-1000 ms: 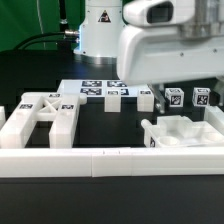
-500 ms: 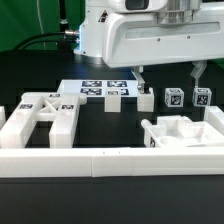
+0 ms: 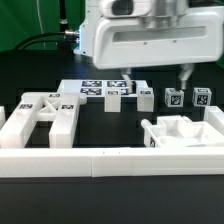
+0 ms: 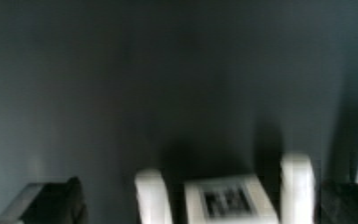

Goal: Assemble chair

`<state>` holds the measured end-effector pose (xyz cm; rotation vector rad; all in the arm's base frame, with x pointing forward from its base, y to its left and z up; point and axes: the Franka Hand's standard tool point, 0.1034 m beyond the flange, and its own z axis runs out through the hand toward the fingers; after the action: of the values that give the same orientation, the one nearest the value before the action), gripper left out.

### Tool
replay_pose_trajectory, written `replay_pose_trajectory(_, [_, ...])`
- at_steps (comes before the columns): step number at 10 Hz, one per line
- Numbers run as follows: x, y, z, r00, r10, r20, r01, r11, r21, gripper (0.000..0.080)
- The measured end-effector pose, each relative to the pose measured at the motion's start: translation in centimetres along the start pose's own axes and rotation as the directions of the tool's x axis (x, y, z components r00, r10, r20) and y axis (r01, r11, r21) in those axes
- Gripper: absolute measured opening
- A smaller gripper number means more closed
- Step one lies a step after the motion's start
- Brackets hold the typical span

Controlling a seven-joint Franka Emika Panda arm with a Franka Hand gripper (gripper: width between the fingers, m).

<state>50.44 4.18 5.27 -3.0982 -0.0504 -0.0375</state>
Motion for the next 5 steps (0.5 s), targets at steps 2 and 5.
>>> replay_pose_trajectory(2, [-0.68, 0.03, 0.25, 0.999, -0.003, 0.034, 0.003, 1.0, 0.002, 0.0649])
replay_pose_trajectory(5, [-1.42, -0.2, 0.37, 0.992, -0.004, 0.128, 0.003, 1.0, 0.01, 0.0649])
